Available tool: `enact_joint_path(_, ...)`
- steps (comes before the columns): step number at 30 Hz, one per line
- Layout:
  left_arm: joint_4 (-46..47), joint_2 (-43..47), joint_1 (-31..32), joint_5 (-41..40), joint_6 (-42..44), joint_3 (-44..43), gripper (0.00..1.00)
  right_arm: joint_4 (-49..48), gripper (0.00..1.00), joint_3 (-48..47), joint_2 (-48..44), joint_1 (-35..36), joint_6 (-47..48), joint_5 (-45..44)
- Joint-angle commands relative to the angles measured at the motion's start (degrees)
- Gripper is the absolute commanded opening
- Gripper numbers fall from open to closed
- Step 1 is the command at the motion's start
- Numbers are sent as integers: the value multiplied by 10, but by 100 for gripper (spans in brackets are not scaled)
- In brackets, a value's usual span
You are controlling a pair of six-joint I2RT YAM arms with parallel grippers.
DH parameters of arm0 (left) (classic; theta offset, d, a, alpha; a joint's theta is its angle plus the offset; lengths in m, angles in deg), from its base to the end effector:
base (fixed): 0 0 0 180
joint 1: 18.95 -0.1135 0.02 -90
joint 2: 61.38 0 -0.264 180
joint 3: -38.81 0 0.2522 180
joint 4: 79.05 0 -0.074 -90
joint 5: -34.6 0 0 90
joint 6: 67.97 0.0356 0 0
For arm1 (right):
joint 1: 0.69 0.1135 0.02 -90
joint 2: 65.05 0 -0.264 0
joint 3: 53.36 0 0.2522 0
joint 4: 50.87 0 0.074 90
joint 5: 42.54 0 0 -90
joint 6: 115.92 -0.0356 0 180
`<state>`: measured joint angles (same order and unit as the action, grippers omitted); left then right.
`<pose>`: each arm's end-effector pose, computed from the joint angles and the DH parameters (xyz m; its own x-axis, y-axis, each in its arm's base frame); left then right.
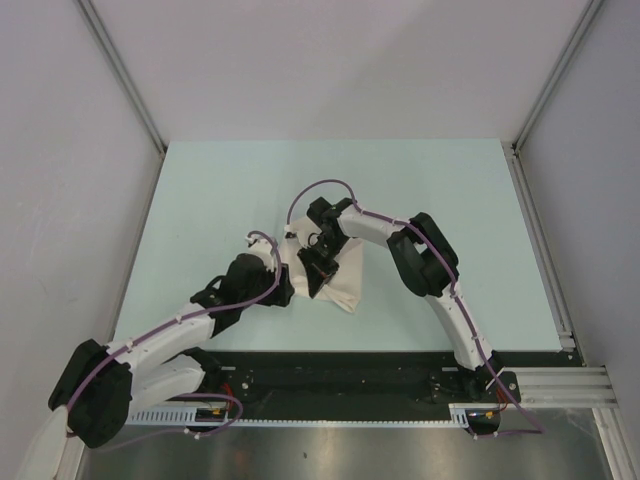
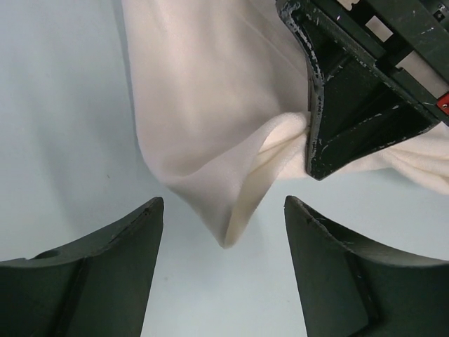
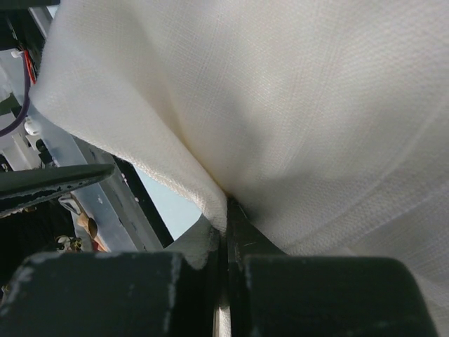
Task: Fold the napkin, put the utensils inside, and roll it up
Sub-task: Roll the napkin with the utensil
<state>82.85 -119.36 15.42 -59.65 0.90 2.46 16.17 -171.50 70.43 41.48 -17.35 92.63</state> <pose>0.1655 -0.1100 0.1744 -0.6781 0.0282 -0.7344 0.2911 0.9279 -0.2331 0.3230 0.3266 0.1248 -0.6512 -0.7316 -0.2020 -0.6288 0.3710 0.6833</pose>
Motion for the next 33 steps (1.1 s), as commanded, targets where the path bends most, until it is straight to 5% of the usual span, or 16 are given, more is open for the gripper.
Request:
enact_joint_path(1,-9,4,4,51,-58,-19,76,20,0,-12,24,-5,6,-26)
enact_joint_path(4,15,-5,4,48,-91,-13,73,20,0,-13,29,-6,6,-26)
enact_joint_path(14,-15,-43,-1,3,-117,-44,26,23,0,-11,30,-8,5,-28)
enact_joint_path(18,-10,-24,-18,1,-141,-34,22,22,0,-10,31,-8,5,-30)
enact_joint_path(25,63,-30,-106,120,-188,9,11,24,0,-9,33,-8,6,-31)
enact_joint_path(33,106,-44,-170,161,-204,29,10,24,0,-7,37,-9,6,-31)
